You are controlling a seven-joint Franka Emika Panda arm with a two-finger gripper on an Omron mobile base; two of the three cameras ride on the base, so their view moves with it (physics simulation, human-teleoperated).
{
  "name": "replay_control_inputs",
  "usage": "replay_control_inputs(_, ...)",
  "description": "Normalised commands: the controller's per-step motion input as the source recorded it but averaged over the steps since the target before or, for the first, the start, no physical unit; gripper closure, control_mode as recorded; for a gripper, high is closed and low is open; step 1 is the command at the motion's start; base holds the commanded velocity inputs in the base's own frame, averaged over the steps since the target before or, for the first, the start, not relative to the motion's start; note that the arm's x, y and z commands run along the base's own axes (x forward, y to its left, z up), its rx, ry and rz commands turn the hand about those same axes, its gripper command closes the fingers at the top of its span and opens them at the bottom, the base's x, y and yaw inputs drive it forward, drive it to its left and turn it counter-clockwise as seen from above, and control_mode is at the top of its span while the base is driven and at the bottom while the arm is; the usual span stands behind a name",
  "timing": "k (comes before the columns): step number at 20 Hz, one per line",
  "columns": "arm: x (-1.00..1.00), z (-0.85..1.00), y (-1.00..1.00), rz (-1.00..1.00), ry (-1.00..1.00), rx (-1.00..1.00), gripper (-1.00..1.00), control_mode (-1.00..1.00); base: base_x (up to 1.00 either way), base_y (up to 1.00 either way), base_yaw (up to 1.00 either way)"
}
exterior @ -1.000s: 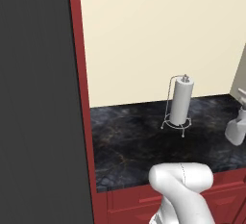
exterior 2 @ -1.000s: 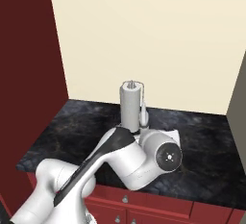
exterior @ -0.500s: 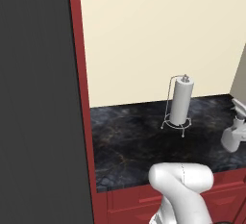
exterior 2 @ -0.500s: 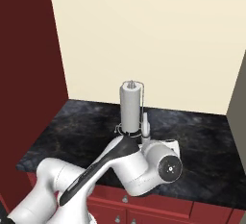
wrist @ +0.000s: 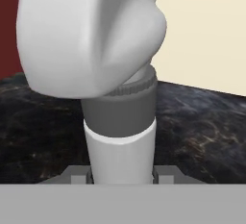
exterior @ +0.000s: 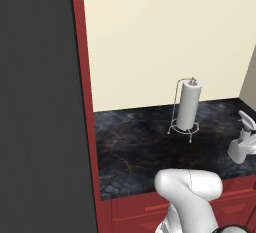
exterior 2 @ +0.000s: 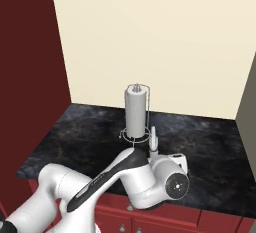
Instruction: Move the cutting board and knife to the sink. Then move spray from the cabinet to the counter.
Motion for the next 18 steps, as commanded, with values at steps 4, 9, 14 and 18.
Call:
replay_control_inputs(4,0.04,-0.33,-0.15,0.00,0.00,0.00,1.00,-1.00,0.00,0.00,0.00)
replay_control_inputs(9,0.08,-0.34,-0.13,0.00,0.00,0.00,1.00,-1.00,0.00,0.00,0.00)
replay_control_inputs(14,0.11,-0.31,-0.14,0.00,0.00,0.00,1.00,-1.00,0.00,0.00,0.00)
replay_control_inputs(18,0.17,-0.24,-0.14,0.00,0.00,0.00,1.00,-1.00,0.00,0.00,0.00)
